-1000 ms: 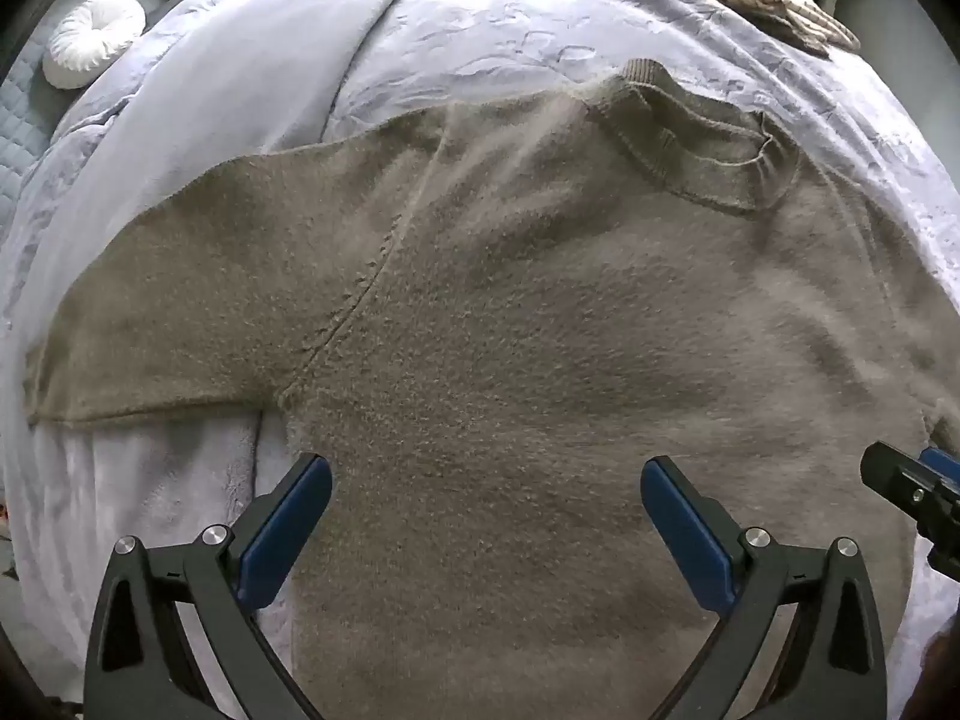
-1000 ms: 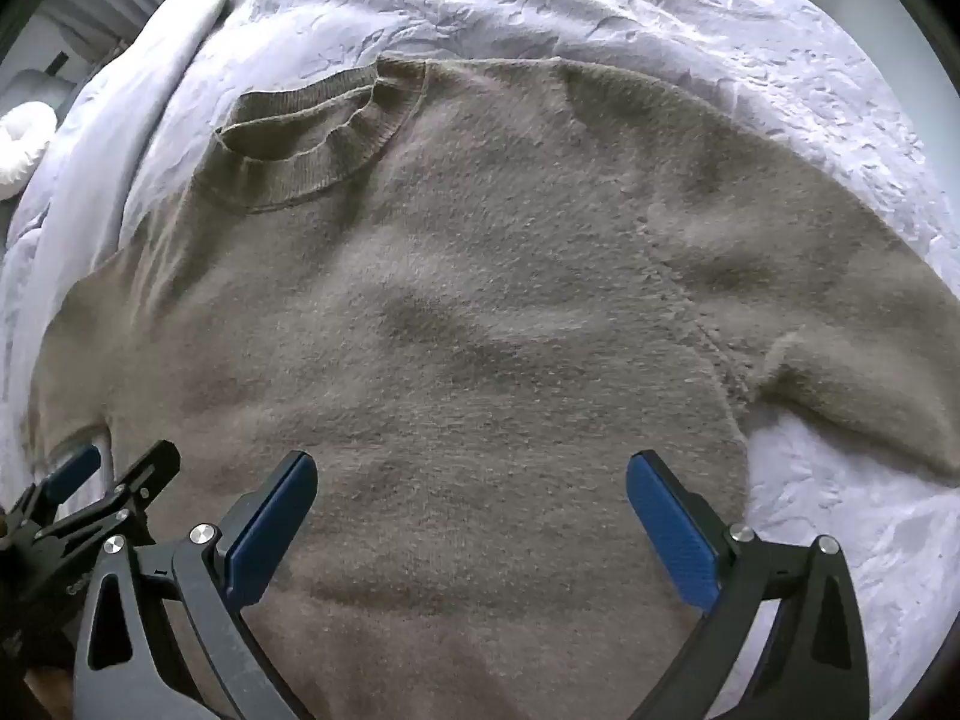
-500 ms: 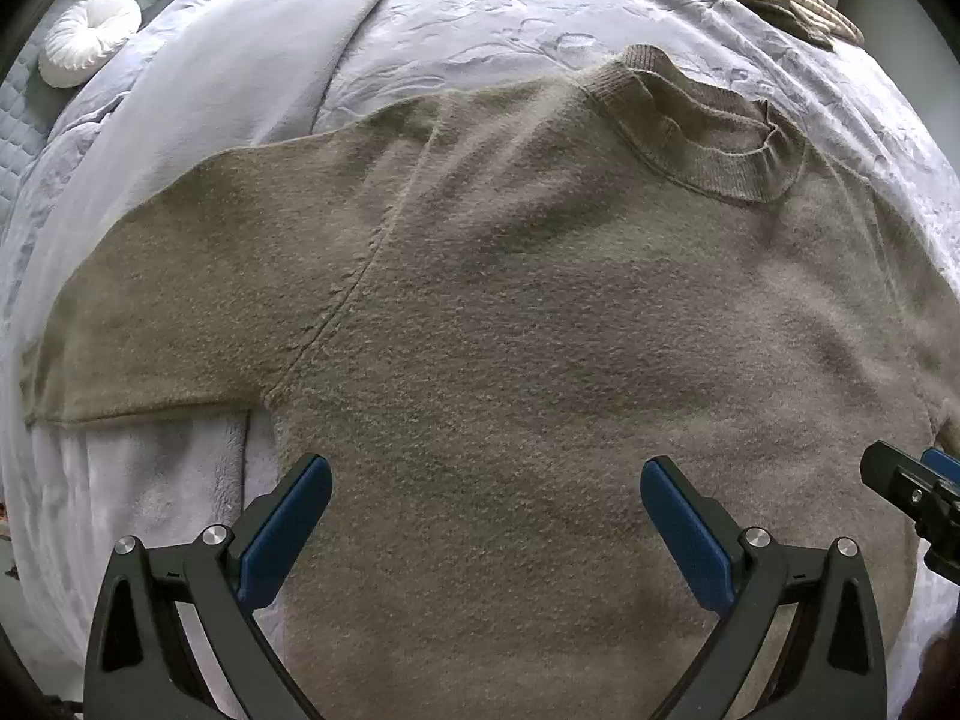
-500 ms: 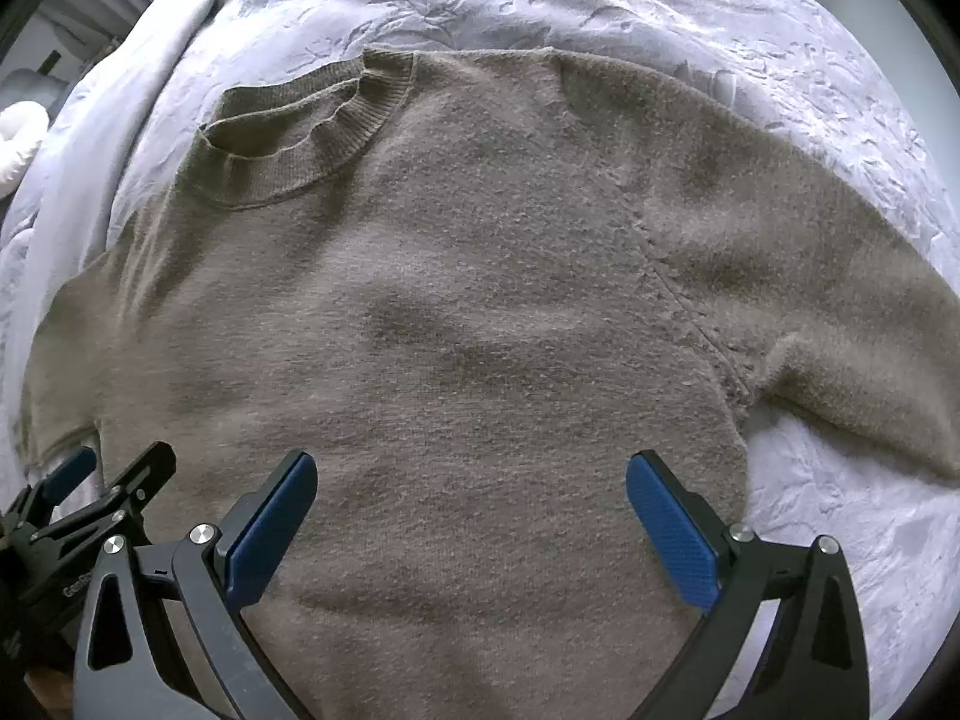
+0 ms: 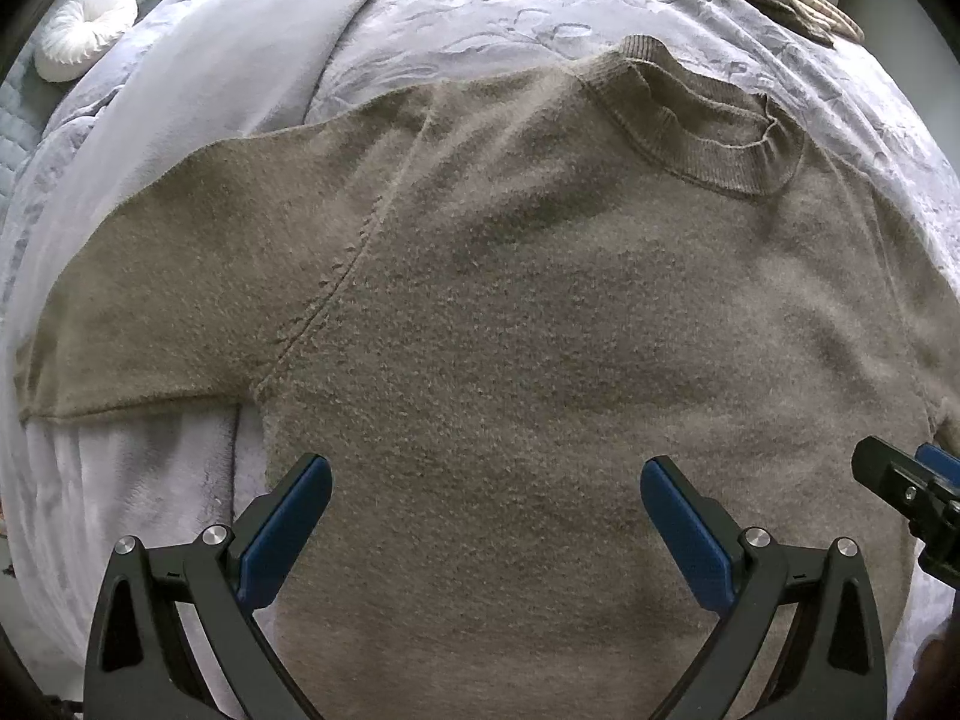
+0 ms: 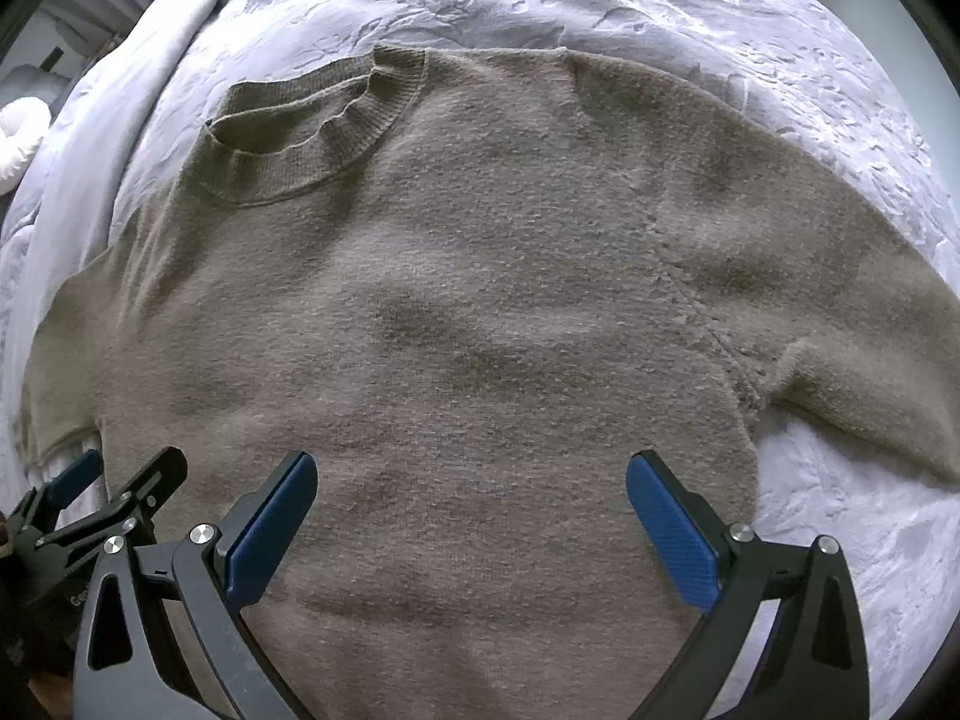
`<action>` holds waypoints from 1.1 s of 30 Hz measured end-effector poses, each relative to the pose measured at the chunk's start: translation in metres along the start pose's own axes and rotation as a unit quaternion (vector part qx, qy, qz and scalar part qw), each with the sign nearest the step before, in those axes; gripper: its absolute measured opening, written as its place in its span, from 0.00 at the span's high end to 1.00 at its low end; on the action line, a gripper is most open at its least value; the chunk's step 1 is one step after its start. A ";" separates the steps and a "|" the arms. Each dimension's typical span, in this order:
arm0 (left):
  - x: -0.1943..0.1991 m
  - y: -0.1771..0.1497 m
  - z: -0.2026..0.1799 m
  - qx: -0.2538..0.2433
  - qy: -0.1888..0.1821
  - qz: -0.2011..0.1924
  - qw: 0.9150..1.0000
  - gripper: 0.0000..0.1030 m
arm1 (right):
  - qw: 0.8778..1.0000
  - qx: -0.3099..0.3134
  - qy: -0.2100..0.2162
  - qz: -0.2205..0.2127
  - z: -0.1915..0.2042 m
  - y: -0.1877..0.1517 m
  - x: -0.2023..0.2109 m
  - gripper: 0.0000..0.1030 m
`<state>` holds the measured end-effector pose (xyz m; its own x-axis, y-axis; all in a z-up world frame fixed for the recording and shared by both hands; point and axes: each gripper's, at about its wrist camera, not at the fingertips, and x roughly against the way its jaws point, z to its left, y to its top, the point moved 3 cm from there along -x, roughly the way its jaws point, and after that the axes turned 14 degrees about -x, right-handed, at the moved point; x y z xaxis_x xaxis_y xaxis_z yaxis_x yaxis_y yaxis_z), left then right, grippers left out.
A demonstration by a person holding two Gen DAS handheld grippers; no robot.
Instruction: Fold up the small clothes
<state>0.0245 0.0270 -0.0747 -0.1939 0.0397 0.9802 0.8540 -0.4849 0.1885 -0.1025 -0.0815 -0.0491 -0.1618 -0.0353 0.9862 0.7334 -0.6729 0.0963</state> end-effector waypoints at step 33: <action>-0.007 0.013 -0.027 0.003 0.009 0.008 1.000 0.00 | 1.000 0.006 -0.002 0.000 0.003 0.000 0.000 0.00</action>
<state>0.0239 -0.0037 -0.0805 -0.1883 0.0166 0.9820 0.8595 -0.4810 0.1729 -0.1006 -0.0789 -0.0491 -0.1595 -0.0314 0.9867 0.7410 -0.6642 0.0986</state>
